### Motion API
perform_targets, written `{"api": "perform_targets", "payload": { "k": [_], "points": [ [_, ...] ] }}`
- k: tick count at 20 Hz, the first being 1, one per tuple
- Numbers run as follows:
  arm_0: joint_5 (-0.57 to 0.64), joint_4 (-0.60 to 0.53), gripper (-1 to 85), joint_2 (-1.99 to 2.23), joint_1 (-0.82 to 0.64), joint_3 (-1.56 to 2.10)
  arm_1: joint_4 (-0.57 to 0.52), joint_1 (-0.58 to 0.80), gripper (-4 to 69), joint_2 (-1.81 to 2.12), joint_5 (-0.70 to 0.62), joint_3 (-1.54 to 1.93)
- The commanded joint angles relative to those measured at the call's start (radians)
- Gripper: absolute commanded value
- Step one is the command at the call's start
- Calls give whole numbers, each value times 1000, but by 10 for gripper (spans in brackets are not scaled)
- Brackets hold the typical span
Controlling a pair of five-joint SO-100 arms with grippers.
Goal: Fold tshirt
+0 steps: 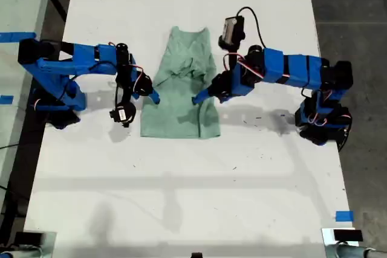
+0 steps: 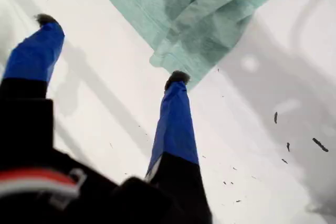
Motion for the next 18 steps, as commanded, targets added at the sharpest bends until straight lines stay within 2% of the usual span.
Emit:
{"api": "perform_targets", "payload": {
  "k": [1, 2, 3, 6, 10, 12, 15, 16, 18],
  "points": [
    [-15, -120, 233, -61, -48, 51, 3, -6, 348, 89, -20, -8],
    [-32, -146, 212, -106, -54, 61, 3, -11, 347, 92, -21, -6],
    [-35, -163, 143, -152, -58, 58, 3, -15, 347, 97, -20, -2],
    [-34, -213, 25, -198, -21, 31, 0, -20, 347, 112, -14, 20],
    [-69, -187, 0, -150, -18, 28, -26, -21, 347, 114, -14, 37],
    [-69, -91, 0, -109, -26, -21, -28, -21, 347, 114, -14, 38],
    [-106, 181, 0, -103, -52, -210, -38, -23, 347, 114, -11, 52],
    [-114, 225, 0, -103, -58, -265, -44, -25, 347, 114, -9, 58],
    [-100, 224, 0, -118, -49, -365, -48, -26, 347, 114, -6, 66]
  ]
}}
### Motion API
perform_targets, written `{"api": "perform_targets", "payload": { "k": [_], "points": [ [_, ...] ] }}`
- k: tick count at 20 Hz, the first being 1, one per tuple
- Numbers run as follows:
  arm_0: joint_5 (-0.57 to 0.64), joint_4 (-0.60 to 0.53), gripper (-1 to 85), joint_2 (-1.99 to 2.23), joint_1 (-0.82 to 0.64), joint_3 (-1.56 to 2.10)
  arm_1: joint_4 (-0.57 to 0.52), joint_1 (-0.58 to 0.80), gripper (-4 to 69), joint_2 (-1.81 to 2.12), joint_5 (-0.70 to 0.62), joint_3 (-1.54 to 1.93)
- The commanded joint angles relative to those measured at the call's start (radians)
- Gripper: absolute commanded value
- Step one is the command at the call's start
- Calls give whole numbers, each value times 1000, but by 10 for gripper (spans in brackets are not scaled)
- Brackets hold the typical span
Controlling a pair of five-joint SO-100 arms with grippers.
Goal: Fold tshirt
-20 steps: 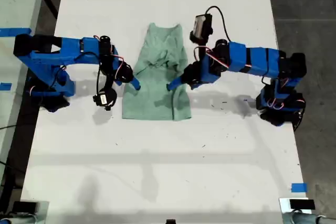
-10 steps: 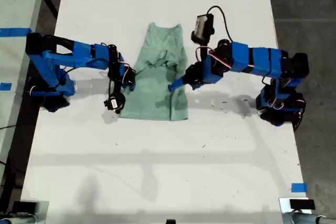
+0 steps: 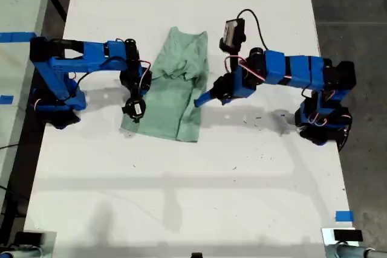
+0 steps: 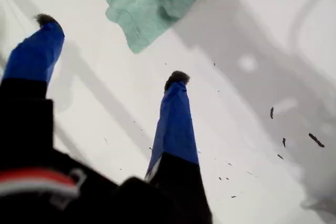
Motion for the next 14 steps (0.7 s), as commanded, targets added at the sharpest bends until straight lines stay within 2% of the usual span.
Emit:
{"api": "perform_targets", "payload": {
  "k": [1, 7, 9, 11, 12, 13, 14],
  "points": [
    [6, 32, 0, -20, 3, -196, -25, -15, 347, 75, 2, -6],
    [26, 146, 0, -505, 95, -847, -35, -17, 347, 75, 0, 9],
    [34, 48, 3, -581, 101, -881, -43, -17, 347, 75, 2, 15],
    [32, 5, 111, -652, 98, -900, -43, -20, 347, 75, 3, 20],
    [31, 6, 213, -676, 94, -900, -43, -21, 347, 77, 5, 21],
    [28, 15, 276, -703, 84, -900, -43, -25, 347, 78, 6, 25],
    [17, 37, 293, -716, 78, -900, -43, -25, 347, 78, 8, 26]
  ]
}}
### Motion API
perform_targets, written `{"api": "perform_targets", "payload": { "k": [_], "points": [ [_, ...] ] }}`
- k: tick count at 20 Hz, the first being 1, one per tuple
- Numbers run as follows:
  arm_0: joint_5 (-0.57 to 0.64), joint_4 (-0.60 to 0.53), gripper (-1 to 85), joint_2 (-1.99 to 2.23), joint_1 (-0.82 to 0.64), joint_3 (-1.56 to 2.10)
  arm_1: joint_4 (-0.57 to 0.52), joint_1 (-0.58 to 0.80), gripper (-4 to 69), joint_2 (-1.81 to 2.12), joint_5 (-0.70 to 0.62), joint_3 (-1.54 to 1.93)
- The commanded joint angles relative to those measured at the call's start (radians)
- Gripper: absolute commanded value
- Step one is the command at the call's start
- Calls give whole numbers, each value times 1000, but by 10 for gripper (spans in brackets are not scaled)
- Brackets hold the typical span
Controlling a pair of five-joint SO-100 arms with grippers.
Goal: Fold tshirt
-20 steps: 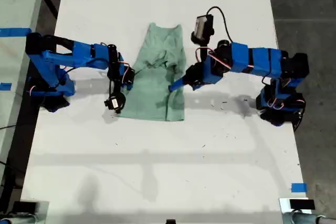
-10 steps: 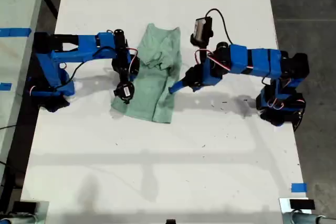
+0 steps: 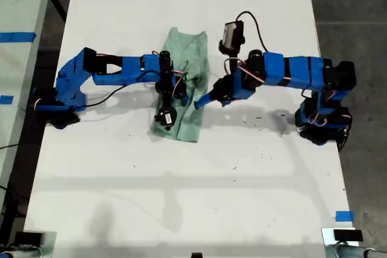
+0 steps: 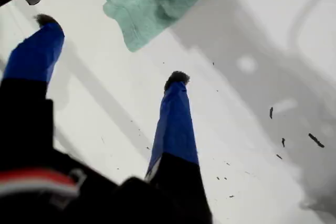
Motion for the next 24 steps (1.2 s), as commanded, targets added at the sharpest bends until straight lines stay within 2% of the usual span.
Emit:
{"api": "perform_targets", "payload": {
  "k": [1, 4, 11, 13, 16, 19, 24],
  "points": [
    [-11, 32, 297, -6, -9, -41, -25, -17, 347, 77, 6, -6],
    [-11, 118, 290, 84, -8, -38, -25, -18, 347, 92, 14, 12],
    [-12, 410, 277, 454, 44, 61, -23, -34, 346, 132, 28, 49],
    [-51, 408, 265, 572, 87, 206, -18, -54, 345, 133, 44, 49],
    [-169, 334, 244, 738, 190, 446, -26, -109, 345, 123, 92, 49],
    [-259, 325, 242, 733, 282, 472, -38, -150, 345, 84, 133, 40],
    [-215, 252, 238, 696, 268, 466, -52, -140, 345, -143, 84, -147]
  ]
}}
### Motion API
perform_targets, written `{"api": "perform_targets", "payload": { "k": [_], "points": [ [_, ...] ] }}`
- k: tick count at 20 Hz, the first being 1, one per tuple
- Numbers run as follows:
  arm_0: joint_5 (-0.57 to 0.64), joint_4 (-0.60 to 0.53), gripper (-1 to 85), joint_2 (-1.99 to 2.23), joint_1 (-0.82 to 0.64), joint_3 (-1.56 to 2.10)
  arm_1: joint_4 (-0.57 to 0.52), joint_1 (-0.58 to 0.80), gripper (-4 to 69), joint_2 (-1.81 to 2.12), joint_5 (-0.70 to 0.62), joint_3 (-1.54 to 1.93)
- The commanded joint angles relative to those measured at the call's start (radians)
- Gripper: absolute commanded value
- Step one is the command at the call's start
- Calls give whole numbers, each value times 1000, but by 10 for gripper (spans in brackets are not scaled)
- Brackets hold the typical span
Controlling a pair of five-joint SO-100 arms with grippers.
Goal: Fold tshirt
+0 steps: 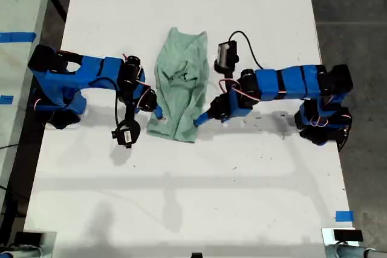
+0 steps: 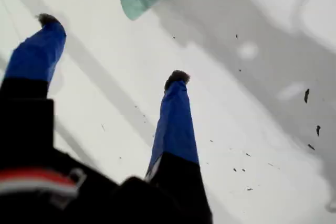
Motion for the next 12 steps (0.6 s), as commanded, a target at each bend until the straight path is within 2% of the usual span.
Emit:
{"api": "perform_targets", "payload": {
  "k": [1, 7, 12],
  "points": [
    [32, -44, 238, 12, -12, -12, -17, 2, 346, -104, -32, -183],
    [61, -143, 239, -132, -46, -2, -61, 32, 346, -382, -58, -371],
    [52, -301, 214, -267, -71, 89, -117, 63, 342, -534, -64, -428]
  ]
}}
